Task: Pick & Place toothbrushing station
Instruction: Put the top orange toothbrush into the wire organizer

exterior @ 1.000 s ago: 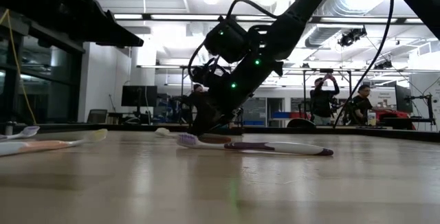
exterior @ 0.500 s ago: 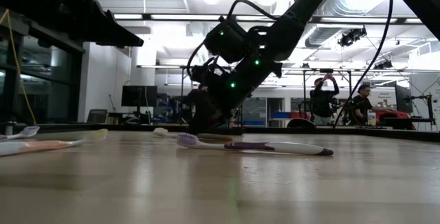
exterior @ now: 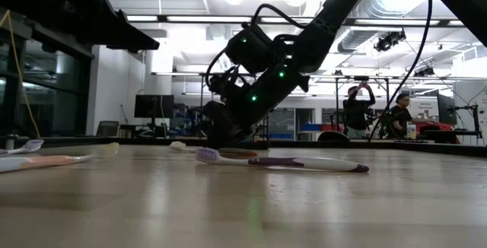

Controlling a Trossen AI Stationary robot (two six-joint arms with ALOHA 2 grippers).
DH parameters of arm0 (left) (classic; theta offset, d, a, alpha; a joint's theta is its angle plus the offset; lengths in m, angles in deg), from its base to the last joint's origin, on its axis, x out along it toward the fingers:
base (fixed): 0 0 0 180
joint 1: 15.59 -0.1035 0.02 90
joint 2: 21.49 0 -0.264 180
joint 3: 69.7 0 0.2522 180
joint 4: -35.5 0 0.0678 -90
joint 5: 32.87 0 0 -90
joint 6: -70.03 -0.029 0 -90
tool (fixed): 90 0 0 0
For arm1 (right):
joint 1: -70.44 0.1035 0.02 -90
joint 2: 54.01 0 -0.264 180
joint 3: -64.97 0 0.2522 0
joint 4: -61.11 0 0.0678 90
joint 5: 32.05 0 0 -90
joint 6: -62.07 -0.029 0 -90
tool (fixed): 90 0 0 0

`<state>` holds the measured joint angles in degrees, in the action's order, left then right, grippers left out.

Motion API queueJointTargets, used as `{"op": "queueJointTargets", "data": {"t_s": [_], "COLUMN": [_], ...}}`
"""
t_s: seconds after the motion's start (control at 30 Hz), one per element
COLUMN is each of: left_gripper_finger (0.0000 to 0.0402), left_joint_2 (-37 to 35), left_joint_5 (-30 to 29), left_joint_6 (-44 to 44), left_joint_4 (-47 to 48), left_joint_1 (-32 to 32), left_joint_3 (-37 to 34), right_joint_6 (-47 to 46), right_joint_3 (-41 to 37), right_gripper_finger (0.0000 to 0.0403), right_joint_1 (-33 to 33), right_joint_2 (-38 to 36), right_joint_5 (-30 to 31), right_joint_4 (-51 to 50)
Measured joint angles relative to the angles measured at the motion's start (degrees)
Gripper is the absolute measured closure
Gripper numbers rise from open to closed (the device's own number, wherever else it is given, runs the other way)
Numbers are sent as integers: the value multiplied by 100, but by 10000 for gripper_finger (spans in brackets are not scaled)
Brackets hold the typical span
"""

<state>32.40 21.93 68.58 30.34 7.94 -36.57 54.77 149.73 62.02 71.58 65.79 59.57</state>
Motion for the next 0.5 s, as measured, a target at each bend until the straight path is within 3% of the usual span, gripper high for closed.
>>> {"op": "queueJointTargets", "data": {"t_s": [0.27, 0.5], "left_gripper_finger": [260, 260], "left_joint_2": [0, 0], "left_joint_5": [8, 7], "left_joint_6": [13, 20], "left_joint_4": [2, 2], "left_joint_1": [0, 0], "left_joint_3": [0, 0], "right_joint_6": [3, -36], "right_joint_3": [0, -2], "right_gripper_finger": [380, 386], "right_joint_1": [-3, -17], "right_joint_2": [5, 12], "right_joint_5": [32, 69], "right_joint_4": [-11, -20]}}
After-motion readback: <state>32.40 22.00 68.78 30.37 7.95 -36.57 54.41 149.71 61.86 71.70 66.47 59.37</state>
